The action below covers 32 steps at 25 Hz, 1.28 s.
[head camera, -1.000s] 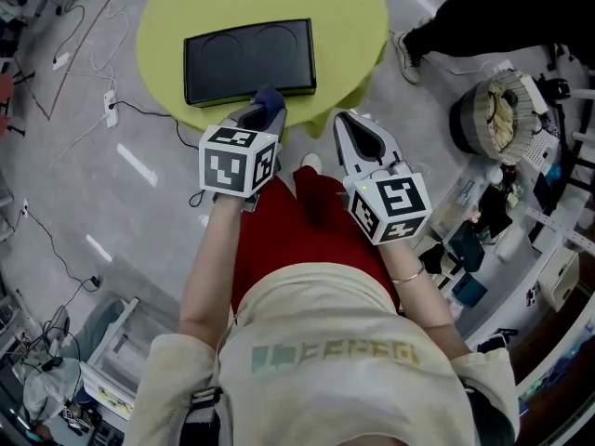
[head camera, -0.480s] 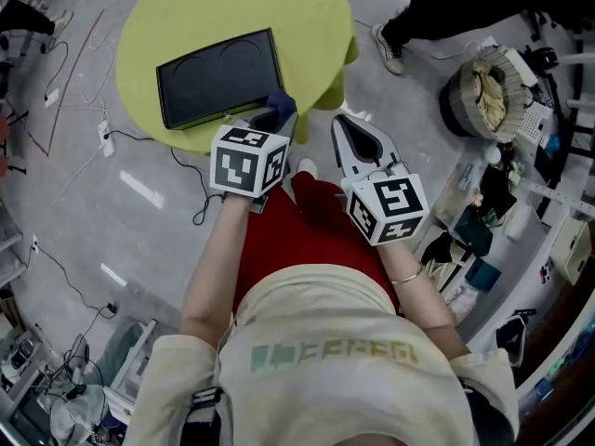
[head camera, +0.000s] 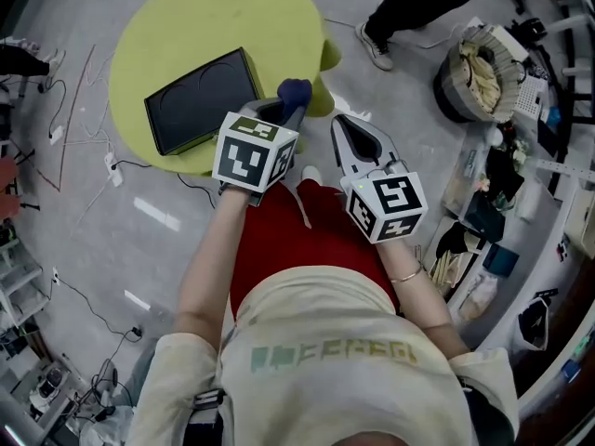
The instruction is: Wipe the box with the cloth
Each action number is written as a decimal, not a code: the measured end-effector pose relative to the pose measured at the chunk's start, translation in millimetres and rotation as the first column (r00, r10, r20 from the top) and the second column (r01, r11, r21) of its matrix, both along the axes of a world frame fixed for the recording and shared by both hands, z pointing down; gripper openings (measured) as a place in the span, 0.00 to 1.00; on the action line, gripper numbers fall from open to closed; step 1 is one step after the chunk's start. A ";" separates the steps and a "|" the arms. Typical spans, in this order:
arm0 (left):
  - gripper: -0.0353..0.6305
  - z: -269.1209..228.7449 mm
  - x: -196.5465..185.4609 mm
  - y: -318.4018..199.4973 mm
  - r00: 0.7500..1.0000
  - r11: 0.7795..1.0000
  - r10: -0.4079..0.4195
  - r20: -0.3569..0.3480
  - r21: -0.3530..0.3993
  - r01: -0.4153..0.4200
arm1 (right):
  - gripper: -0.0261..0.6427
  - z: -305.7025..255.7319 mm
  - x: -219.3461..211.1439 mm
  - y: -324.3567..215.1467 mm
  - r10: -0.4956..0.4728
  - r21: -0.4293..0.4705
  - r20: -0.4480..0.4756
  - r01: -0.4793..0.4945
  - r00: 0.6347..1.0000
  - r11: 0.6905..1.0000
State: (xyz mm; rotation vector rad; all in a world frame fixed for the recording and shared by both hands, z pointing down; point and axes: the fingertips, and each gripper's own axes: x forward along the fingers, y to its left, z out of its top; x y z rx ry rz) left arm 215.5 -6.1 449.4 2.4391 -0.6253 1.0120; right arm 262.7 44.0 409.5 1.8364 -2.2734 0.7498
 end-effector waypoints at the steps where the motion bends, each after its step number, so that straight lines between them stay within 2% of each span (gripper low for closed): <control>1: 0.15 -3.3 2.0 -4.6 1.000 1.000 0.016 0.011 0.014 -0.016 | 0.10 -0.9 1.0 -0.5 0.006 0.001 0.004 -0.006 1.000 1.000; 6: 0.15 -4.3 6.8 -26.3 0.989 0.990 0.110 0.103 0.077 -0.118 | 0.10 -2.8 0.7 -10.6 0.025 0.003 0.011 -0.025 1.000 1.000; 11: 0.15 13.4 6.2 -35.5 0.945 0.962 0.228 0.236 0.098 -0.257 | 0.10 1.9 -0.8 -25.7 0.040 -0.015 0.008 -0.040 0.999 0.999; 15: 0.15 17.5 -1.5 -50.2 0.911 0.940 0.275 0.307 0.113 -0.322 | 0.10 1.3 -10.2 -43.3 0.044 -0.025 0.007 -0.044 0.999 0.999; 20: 0.15 18.2 -10.3 -75.1 0.903 0.935 0.294 0.313 0.104 -0.340 | 0.10 0.1 -24.3 -67.5 0.035 -0.033 0.006 -0.035 0.999 0.999; 32: 0.15 16.7 -23.8 -131.4 0.909 0.930 0.304 0.284 0.118 -0.348 | 0.10 0.8 -45.0 -119.2 0.023 -0.052 -0.012 -0.023 1.000 0.998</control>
